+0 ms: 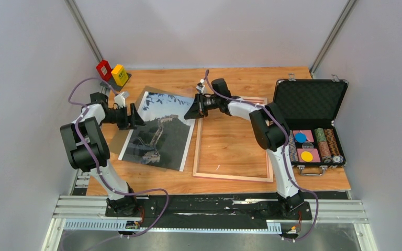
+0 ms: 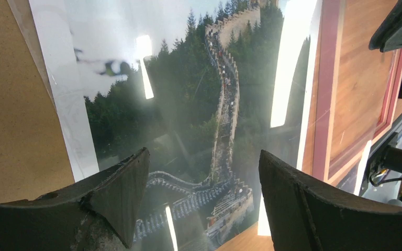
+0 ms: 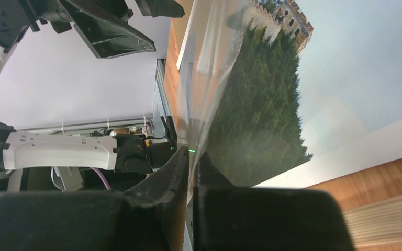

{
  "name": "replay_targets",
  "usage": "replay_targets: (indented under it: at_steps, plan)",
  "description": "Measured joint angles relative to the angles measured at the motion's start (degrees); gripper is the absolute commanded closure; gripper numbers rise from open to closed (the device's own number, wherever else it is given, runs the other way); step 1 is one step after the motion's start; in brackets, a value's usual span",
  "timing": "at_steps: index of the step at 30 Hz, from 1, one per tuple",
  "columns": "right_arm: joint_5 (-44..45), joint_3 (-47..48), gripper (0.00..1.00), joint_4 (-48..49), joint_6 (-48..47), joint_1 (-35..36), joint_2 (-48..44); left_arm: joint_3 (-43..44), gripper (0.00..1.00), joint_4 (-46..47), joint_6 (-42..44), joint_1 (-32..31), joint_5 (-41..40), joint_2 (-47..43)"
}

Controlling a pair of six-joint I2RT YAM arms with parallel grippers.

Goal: Put the photo into the frame

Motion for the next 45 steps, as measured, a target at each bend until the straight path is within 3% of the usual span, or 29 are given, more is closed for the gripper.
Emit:
replay_targets:
  at_steps: [5, 13, 33, 45]
  plan:
    - [1.27, 0.11, 1.00, -1.92, -0.52, -0.61, 0.00, -0.02, 0.14, 0.04, 0.00, 0.00, 0.13, 0.00]
    - [1.16, -2.34, 1.00, -2.05, -1.20, -3.17, -0.63, 0.79, 0.01, -1.18, 0.72, 0.00, 1.01, -0.09]
    - [-6.60, -9.35, 1.00, 2.01, -8.07, -8.46, -15.61, 5.90, 0.00, -0.94, 1.29, -3.17, 7.10, 0.26]
    - [-8.87, -10.88, 1.00, 6.56, -4.79, -10.16, -19.02, 5.92, 0.00, 1.40, 0.90, -4.85, 11.80, 0.48]
